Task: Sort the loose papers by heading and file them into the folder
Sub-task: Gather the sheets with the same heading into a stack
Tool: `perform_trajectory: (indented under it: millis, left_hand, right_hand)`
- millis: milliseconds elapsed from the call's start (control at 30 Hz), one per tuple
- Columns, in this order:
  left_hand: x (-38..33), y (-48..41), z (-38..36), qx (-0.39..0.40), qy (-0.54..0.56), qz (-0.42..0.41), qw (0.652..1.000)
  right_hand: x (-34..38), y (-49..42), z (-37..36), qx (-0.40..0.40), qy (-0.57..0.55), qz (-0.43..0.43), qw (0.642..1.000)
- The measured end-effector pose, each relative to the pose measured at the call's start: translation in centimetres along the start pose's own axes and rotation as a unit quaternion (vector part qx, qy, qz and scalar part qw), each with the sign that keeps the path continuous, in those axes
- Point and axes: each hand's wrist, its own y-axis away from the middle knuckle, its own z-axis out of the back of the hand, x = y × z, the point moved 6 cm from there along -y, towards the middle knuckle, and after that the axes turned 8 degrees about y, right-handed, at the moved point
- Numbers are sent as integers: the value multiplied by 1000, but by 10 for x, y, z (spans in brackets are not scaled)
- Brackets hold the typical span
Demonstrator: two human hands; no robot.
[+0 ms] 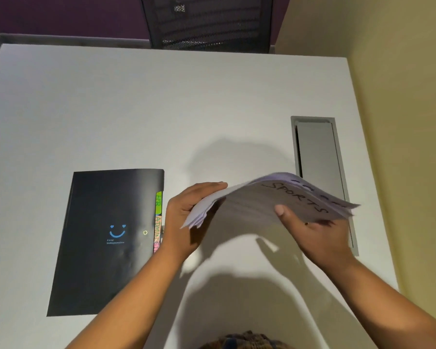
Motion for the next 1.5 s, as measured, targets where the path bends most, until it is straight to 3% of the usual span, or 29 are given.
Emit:
perform_trajectory:
  millis: [67,167,367,433,533,633,800,900,1033,1100,1200,1267,1367,1467,1500]
  left_hand:
    - [18,-2,-3,15,-48,28,998]
    - [51,1,-2,46,-16,153,987]
    - [31,4,1,5,22,122,992]
    - [19,7,7,-28,21,89,995]
    - [12,6,4,6,32,93,995]
    - [26,1,3,32,59,116,991]
    - [27,5,0,20,1,91,996]
    - [37,3,1,23,5,152,988]
    - [42,3,12,-21,27,171,985]
    - [38,10,16,-34,91,212,972]
    - [32,29,10,12,183,292,939]
    - [41,44,17,21,95,300,949]
    - [63,71,48,-42,-99,290,951]
    - [75,107,79,-36,-351,264,898]
    - [78,118,86,-39,-380,262,887]
  right_hand:
    - [-27,0,-11,28,28,-59,997]
    - [-74,7,-23,91,93,-198,971]
    - [-59,7,-16,48,19,-155,987]
    - [-42,8,-9,20,30,-92,995]
    - [-17,7,-3,7,42,15,999]
    - [-21,5,-7,41,58,55,996]
    - [-63,4,-24,91,75,-105,988]
    - [-68,-1,-24,79,85,-105,988]
    - [-73,2,-21,94,66,-154,981]
    - [-75,10,-19,93,41,-180,978]
    - [-73,27,-17,93,46,-210,972]
    - [-74,39,-15,81,58,-227,969]
    - [-79,64,-11,56,33,-291,955]
    - [-84,93,-8,37,-24,-354,934]
    - [-86,102,-7,38,-29,-364,930]
